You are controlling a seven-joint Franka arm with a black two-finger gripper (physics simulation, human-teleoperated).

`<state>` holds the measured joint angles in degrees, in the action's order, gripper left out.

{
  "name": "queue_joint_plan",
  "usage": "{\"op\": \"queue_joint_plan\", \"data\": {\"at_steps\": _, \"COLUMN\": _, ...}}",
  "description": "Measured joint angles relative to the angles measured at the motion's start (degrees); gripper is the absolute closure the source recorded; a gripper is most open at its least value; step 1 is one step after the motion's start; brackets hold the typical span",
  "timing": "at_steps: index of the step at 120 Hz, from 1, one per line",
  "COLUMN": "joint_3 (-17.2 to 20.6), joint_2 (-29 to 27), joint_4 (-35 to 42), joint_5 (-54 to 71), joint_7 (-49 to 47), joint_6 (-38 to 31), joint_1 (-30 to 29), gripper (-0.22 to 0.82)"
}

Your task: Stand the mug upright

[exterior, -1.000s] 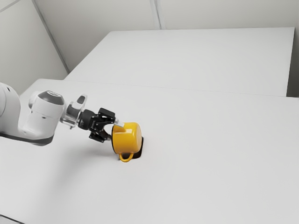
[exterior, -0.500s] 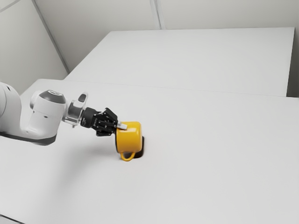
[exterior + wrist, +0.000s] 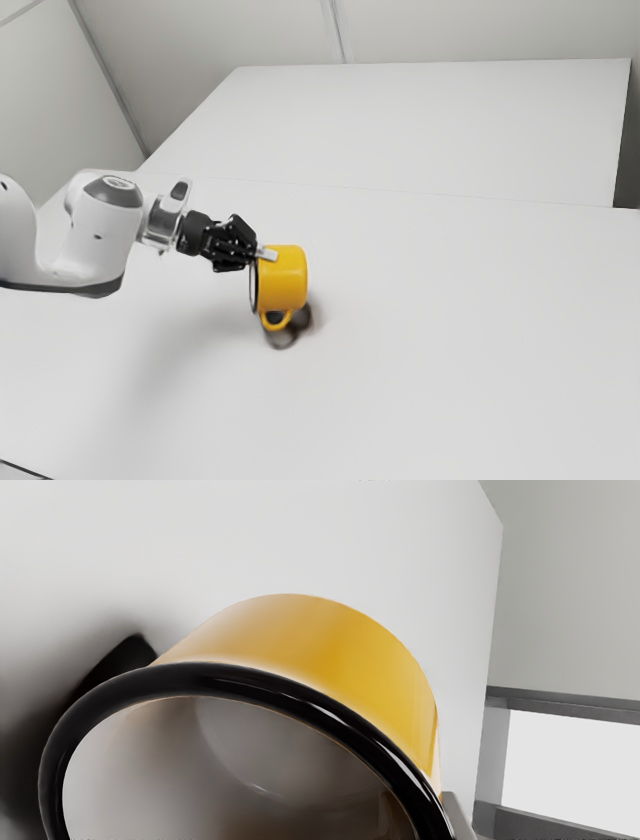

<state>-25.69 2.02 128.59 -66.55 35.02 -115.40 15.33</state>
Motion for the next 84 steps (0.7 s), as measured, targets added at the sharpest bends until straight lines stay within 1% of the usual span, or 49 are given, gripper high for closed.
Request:
{"op": "queue_joint_plan", "data": {"at_steps": 15, "joint_3": -0.1, "joint_2": -1.3, "joint_4": -4.1, "joint_5": 13.2, "joint_7": -6.1, "joint_6": -2.7, "joint_1": 1.4, "gripper": 0.78}}
{"op": "queue_joint_plan", "data": {"at_steps": 42, "joint_3": -0.1, "joint_2": -1.1, "joint_4": -6.3, "joint_5": 30.1, "joint_7": -18.5, "joint_6": -4.8, "joint_1": 3.6, "gripper": 0.79}}
{"op": "queue_joint_plan", "data": {"at_steps": 71, "joint_3": -0.1, "joint_2": 0.2, "joint_4": -7.2, "joint_5": 44.5, "joint_7": -31.2, "joint_6": -4.6, "joint_1": 7.0, "gripper": 0.78}}
{"op": "queue_joint_plan", "data": {"at_steps": 84, "joint_3": 0.0, "joint_2": 1.3, "joint_4": -10.0, "joint_5": 51.3, "joint_7": -36.8, "joint_6": -2.4, "joint_1": 8.8, "gripper": 0.78}}
